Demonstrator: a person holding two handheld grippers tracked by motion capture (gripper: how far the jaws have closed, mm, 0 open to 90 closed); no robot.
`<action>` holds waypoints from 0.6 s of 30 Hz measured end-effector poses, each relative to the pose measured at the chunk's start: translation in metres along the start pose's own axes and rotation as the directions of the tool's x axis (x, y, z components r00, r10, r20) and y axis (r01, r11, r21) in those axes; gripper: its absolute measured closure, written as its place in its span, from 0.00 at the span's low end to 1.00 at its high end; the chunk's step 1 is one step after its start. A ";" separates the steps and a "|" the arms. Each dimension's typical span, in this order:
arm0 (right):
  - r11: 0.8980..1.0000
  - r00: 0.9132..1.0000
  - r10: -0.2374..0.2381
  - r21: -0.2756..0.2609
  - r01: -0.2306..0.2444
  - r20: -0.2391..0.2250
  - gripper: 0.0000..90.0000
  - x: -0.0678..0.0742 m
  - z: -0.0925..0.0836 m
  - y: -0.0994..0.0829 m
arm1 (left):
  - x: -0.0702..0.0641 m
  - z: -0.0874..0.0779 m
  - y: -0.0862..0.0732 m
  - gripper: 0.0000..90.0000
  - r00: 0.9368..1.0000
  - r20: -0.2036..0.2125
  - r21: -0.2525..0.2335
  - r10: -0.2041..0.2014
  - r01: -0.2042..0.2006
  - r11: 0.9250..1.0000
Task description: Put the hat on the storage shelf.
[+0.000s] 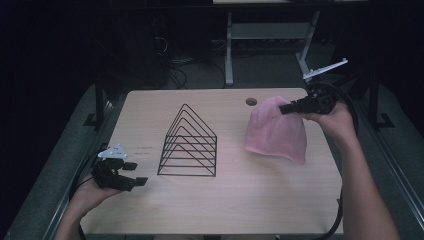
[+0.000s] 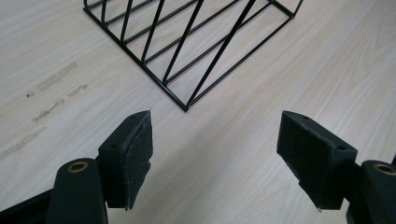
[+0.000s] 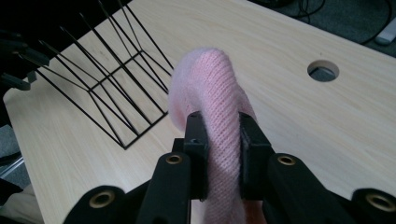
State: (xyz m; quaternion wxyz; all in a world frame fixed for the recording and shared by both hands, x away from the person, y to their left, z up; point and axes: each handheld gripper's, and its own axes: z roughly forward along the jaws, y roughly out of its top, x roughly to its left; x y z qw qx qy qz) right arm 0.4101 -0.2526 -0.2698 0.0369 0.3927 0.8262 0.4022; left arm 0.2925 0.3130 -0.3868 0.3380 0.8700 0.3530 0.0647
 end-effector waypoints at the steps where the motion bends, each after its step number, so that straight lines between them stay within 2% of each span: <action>1: 1.000 1.000 -0.013 -0.005 0.013 0.000 0.85 0.003 -0.003 0.004 | 0.000 -0.003 0.004 0.30 1.000 0.004 0.008 0.012 -0.012 1.000; 8: 0.998 0.999 -0.048 -0.027 0.048 -0.006 0.85 0.014 -0.011 0.019 | -0.002 -0.008 0.016 0.30 1.000 0.012 0.001 0.025 -0.025 1.000; 9: 0.998 0.999 -0.053 -0.031 0.052 -0.007 0.85 0.016 -0.013 0.021 | -0.002 -0.009 0.019 0.30 0.999 0.013 0.010 0.037 -0.037 0.999; 15: 0.995 0.996 -0.086 -0.042 0.085 -0.022 0.85 0.028 -0.017 0.033 | -0.004 -0.014 0.030 0.30 0.999 0.019 0.005 0.043 -0.043 0.999; 18: 0.993 0.994 -0.109 -0.052 0.107 -0.030 0.85 0.036 -0.020 0.043 | -0.005 -0.017 0.035 0.30 0.998 0.027 0.001 0.052 -0.053 0.999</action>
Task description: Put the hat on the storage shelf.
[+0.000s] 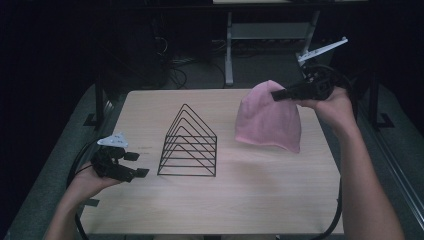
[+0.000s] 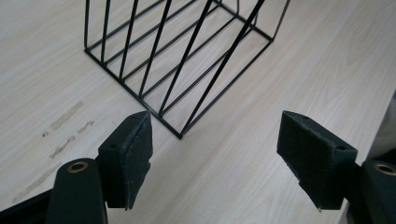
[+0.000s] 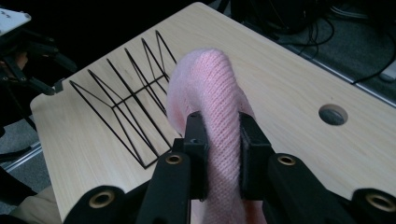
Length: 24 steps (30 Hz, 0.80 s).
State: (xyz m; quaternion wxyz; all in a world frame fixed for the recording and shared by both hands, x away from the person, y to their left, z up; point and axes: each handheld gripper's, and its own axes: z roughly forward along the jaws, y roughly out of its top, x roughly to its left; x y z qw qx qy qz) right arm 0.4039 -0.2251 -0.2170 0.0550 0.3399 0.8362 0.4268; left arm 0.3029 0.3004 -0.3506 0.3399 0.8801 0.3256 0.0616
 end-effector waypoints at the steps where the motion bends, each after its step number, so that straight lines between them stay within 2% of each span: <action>1: 1.000 1.000 -0.008 -0.002 0.008 -0.002 0.85 0.002 -0.001 0.003 | 0.000 -0.001 0.002 0.30 1.000 -0.001 0.001 0.010 -0.010 1.000; 17: 0.996 0.995 -0.090 -0.019 0.090 -0.032 0.85 0.033 -0.006 0.046 | -0.004 -0.011 0.028 0.30 0.999 0.020 0.006 0.050 -0.050 0.999; 24: 0.991 0.990 -0.128 -0.037 0.126 -0.055 0.85 0.048 -0.006 0.063 | -0.005 -0.012 0.037 0.30 0.998 0.040 0.001 0.048 -0.048 0.999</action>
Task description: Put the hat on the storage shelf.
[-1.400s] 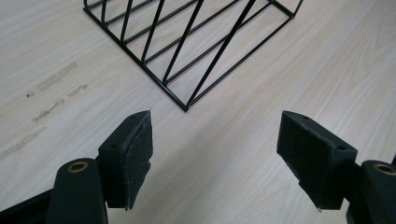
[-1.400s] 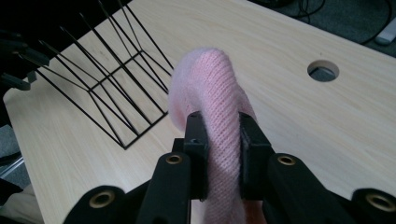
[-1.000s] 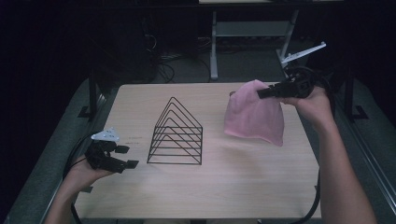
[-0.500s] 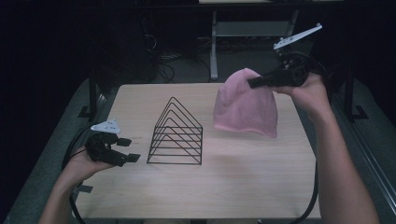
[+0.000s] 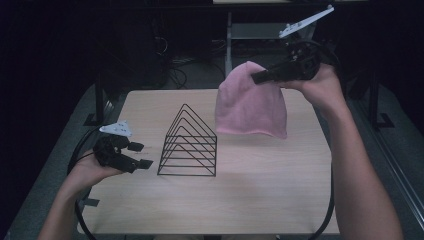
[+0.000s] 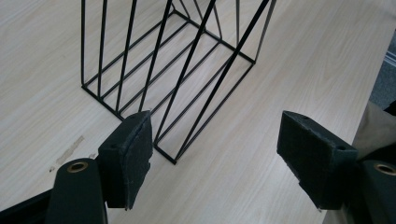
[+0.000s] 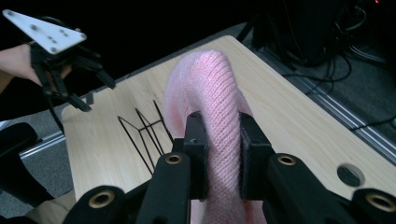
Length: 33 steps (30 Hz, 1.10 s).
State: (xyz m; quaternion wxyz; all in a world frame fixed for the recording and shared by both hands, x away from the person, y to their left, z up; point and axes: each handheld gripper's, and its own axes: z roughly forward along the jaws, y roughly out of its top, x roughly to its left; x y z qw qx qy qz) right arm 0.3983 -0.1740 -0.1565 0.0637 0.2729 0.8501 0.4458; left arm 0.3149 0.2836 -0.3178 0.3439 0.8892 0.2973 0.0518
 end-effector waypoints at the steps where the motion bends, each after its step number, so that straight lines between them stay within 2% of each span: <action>1: 1.000 1.000 -0.006 -0.001 0.006 -0.001 0.85 0.002 0.000 0.002 | 0.001 0.000 0.001 0.30 1.000 0.004 0.004 0.002 -0.002 1.000; 3: 1.000 1.000 -0.020 -0.009 0.020 -0.011 0.85 0.006 0.002 0.008 | 0.001 -0.001 0.003 0.30 1.000 0.016 -0.008 -0.006 0.006 1.000; 12: 0.997 0.996 -0.080 -0.009 0.080 -0.047 0.85 0.023 0.013 0.031 | 0.003 -0.004 0.008 0.30 1.000 0.021 -0.016 -0.010 0.010 1.000; 16: 0.995 0.993 -0.095 -0.013 0.095 -0.062 0.85 0.029 0.018 0.039 | 0.002 -0.005 0.010 0.30 1.000 0.020 -0.013 -0.004 0.005 1.000; 19: 0.994 0.991 -0.110 -0.018 0.109 -0.074 0.85 0.034 0.022 0.045 | 0.002 -0.007 0.014 0.30 1.000 0.013 0.003 0.014 -0.014 1.000; 33: 0.988 0.980 -0.154 -0.003 0.155 -0.123 0.85 0.054 0.044 0.065 | 0.002 -0.011 0.025 0.30 0.999 0.035 -0.012 0.021 -0.020 1.000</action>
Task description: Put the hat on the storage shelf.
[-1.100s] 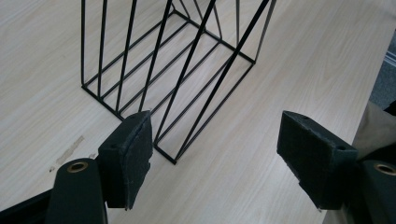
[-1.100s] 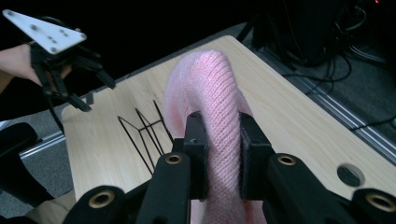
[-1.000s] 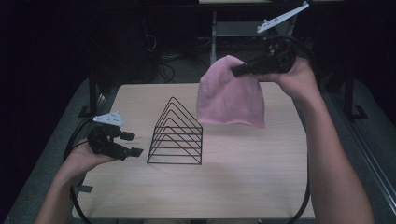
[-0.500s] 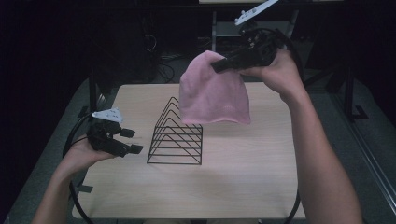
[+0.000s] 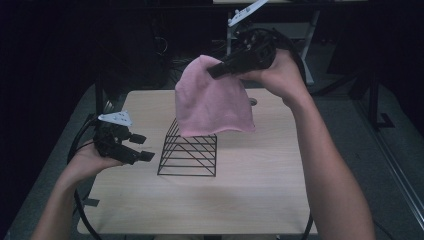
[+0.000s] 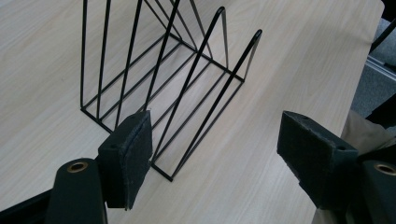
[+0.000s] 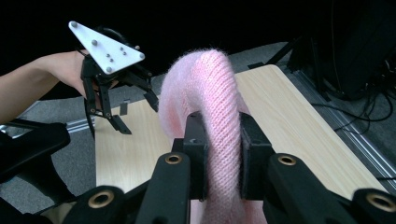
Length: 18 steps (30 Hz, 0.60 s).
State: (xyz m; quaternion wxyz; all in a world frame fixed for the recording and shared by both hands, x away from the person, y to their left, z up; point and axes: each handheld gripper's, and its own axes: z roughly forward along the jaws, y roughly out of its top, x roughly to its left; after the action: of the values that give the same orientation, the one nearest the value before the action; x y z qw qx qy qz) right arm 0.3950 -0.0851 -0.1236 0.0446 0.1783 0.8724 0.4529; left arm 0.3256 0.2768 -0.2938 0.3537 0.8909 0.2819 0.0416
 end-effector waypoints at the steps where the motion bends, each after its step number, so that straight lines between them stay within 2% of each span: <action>1: 1.000 1.000 -0.001 0.000 0.001 -0.004 0.85 0.001 0.001 0.001 | 0.000 0.000 0.001 0.30 1.000 0.000 0.003 0.000 0.000 1.000; 11: 0.999 0.998 -0.051 -0.004 0.050 -0.036 0.85 0.006 0.019 0.016 | 0.001 -0.005 0.010 0.30 1.000 0.021 -0.015 0.016 -0.016 1.000; 18: 0.998 0.996 -0.063 -0.007 0.062 -0.060 0.85 0.009 0.033 0.022 | 0.001 -0.004 0.016 0.30 0.999 0.034 -0.030 0.009 -0.008 1.000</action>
State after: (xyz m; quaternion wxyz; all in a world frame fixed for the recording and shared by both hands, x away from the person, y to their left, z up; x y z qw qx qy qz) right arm 0.4007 -0.0449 -0.1238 0.0331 0.1371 0.8774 0.4585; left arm 0.3327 0.2704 -0.2808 0.3714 0.8873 0.2715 0.0320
